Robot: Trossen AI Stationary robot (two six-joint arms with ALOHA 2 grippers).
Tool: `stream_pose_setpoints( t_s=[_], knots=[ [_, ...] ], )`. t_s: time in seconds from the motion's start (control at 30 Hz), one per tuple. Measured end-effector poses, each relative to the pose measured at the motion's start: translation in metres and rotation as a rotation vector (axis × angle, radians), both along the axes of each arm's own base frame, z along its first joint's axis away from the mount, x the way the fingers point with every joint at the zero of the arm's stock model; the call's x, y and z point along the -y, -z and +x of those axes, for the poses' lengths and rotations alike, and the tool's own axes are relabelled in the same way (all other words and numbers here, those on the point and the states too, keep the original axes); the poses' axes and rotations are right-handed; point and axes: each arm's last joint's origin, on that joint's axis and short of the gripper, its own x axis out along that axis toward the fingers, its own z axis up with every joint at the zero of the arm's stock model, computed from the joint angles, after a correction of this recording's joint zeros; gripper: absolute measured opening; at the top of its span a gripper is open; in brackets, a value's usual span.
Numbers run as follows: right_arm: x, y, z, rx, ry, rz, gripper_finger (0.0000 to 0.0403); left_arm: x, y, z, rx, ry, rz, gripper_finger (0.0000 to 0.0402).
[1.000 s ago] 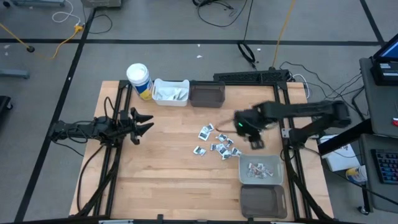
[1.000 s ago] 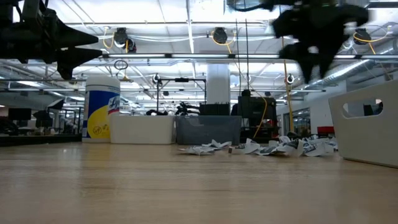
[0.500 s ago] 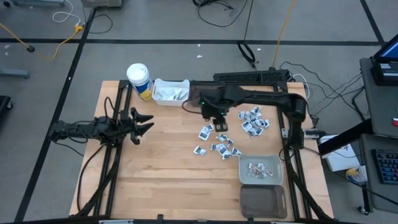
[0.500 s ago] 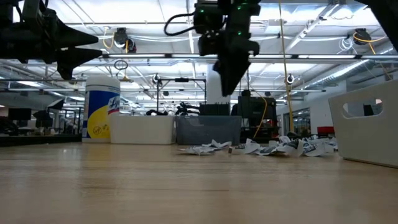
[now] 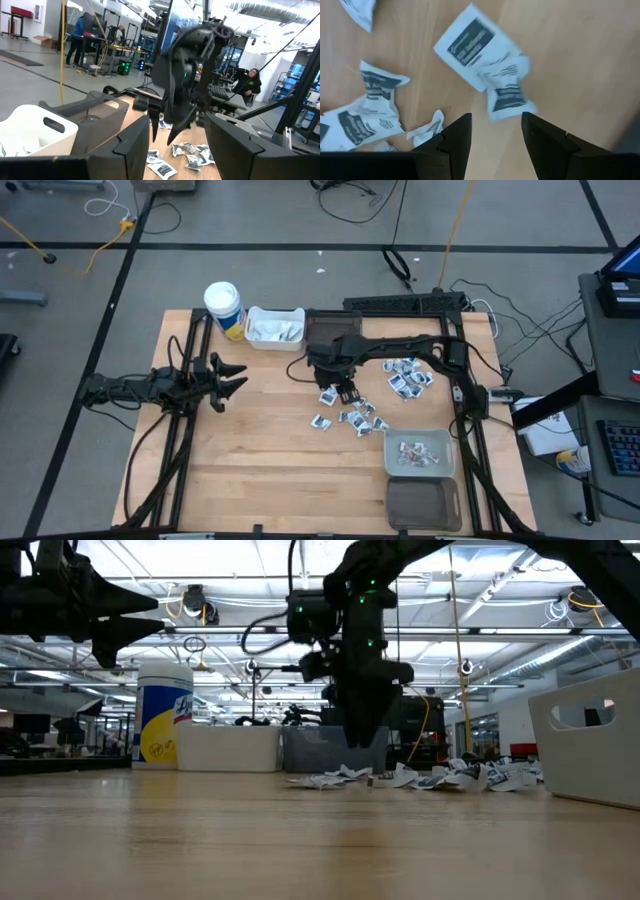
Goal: Pick & Place First Aid Supplies
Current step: Put the gray towelette pack into the top black bin
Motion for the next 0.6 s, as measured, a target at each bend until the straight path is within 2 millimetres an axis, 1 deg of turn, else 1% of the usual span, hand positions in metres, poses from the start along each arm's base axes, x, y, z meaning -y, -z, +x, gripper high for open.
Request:
stream_pose_setpoints(
  t_s=[0.07,0.17,0.4,0.5,0.6],
  knots=[
    [-0.004,0.007,0.002,-0.014,-0.012,0.022,0.0166,0.0,0.0,0.0,0.0,0.0,0.0,0.0196],
    [-0.01,0.01,0.005,0.002,-0.031,0.023,0.0166,0.0,0.0,0.0,0.0,0.0,0.0,0.0196],
    [-0.013,0.036,0.002,0.027,-0.062,0.006,0.0161,0.0,0.0,0.0,0.0,0.0,0.0,0.0196],
    [-0.011,0.038,0.002,0.028,-0.078,-0.053,0.0135,0.0,0.0,0.0,0.0,0.0,0.0,0.0196],
    [-0.011,0.038,0.0,0.005,-0.084,-0.067,0.0092,0.0,0.0,0.0,0.0,0.0,0.0,0.0196]
  ],
)
